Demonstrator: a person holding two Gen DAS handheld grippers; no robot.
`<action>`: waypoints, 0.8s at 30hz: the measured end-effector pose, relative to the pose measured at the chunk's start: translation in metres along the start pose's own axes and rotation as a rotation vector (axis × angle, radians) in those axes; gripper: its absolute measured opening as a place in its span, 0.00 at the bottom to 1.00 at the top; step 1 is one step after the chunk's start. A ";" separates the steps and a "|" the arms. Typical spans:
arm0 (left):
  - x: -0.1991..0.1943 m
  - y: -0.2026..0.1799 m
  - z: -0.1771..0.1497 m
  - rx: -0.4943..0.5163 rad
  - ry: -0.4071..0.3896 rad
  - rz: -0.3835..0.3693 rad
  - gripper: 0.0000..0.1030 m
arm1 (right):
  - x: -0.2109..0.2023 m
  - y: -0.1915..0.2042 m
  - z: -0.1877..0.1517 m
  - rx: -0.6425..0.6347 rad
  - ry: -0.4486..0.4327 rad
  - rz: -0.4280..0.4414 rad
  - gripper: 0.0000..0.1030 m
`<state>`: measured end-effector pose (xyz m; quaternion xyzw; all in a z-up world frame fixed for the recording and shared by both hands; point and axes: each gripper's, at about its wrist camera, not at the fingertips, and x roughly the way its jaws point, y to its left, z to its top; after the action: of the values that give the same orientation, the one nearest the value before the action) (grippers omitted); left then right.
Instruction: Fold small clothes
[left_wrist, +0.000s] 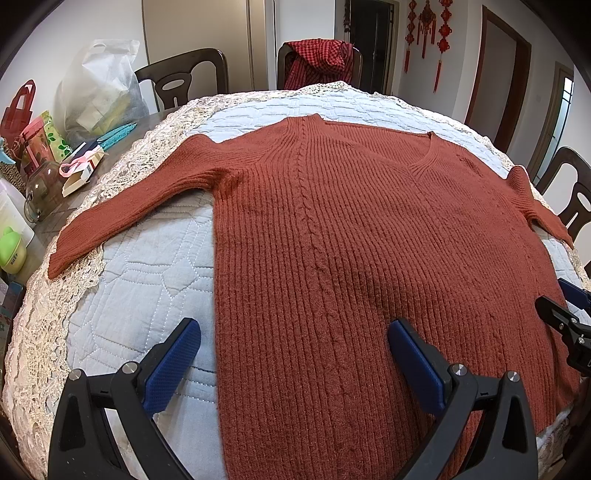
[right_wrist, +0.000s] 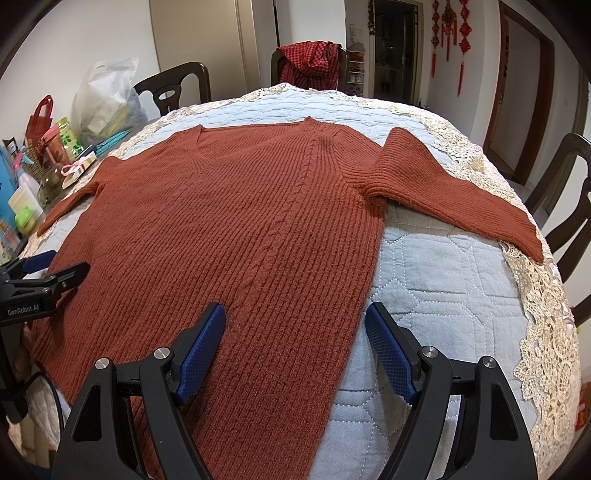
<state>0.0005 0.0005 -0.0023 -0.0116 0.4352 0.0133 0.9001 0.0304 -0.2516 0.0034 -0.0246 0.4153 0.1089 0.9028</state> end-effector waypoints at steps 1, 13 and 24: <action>0.000 0.000 0.000 0.000 0.000 0.000 1.00 | 0.000 -0.001 0.001 0.000 0.001 0.000 0.76; 0.003 0.003 0.000 -0.003 0.012 0.002 1.00 | 0.002 0.002 0.003 0.003 0.026 0.001 0.76; 0.004 0.004 0.000 0.000 0.023 -0.003 1.00 | 0.002 0.003 0.005 0.004 0.054 0.002 0.77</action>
<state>0.0022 0.0044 -0.0054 -0.0123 0.4456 0.0120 0.8951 0.0349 -0.2479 0.0054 -0.0253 0.4399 0.1085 0.8911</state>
